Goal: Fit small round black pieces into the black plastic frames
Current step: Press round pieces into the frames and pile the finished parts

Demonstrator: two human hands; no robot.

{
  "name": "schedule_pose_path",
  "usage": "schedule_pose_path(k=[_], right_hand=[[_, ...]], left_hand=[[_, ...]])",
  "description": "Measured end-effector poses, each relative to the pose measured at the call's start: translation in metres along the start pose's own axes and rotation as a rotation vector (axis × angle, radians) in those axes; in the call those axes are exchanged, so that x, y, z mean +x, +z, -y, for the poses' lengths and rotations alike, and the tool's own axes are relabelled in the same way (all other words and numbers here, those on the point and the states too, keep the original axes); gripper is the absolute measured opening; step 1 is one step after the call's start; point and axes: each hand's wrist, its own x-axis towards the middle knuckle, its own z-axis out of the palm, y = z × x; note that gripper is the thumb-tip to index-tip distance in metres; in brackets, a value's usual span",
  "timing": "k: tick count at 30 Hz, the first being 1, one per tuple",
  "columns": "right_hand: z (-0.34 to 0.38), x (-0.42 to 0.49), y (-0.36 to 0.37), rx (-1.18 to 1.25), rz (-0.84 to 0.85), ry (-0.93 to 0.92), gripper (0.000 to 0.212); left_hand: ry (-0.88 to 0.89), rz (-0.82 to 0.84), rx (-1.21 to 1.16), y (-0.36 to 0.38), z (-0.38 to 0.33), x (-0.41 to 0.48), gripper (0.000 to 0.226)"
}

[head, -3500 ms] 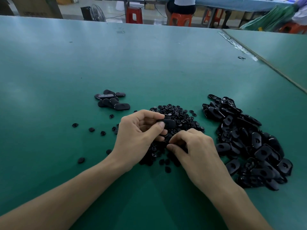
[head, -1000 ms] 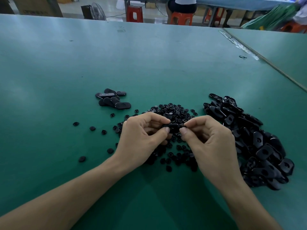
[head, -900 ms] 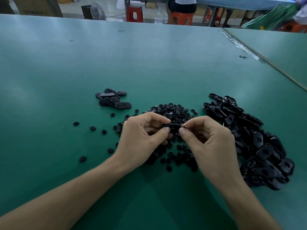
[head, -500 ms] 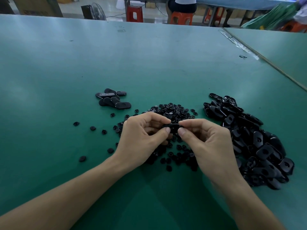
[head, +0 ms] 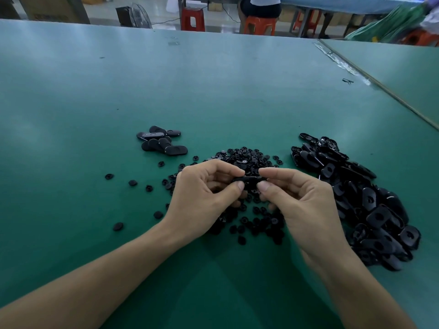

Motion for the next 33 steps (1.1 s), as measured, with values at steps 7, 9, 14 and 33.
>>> schedule_pose_path(k=[7, 9, 14, 33], right_hand=[[-0.0004, -0.0028, 0.0019, -0.275, -0.027, -0.143, 0.017], [-0.0011, -0.0041, 0.0039, -0.309, -0.033, -0.174, 0.019], [-0.0036, -0.0037, 0.0059, -0.300, -0.040, -0.169, 0.018], [-0.0088, -0.0035, 0.0066, -0.340, -0.064, -0.193, 0.022]], left_hand=[[0.001, 0.009, 0.008, 0.0010, -0.0006, -0.0007, 0.011], [0.013, 0.017, 0.030, 0.0013, -0.0002, -0.0010, 0.012], [0.026, 0.037, 0.062, 0.0012, 0.0005, -0.0012, 0.015], [0.051, 0.049, 0.060, 0.0007, -0.0007, -0.0012, 0.019]])
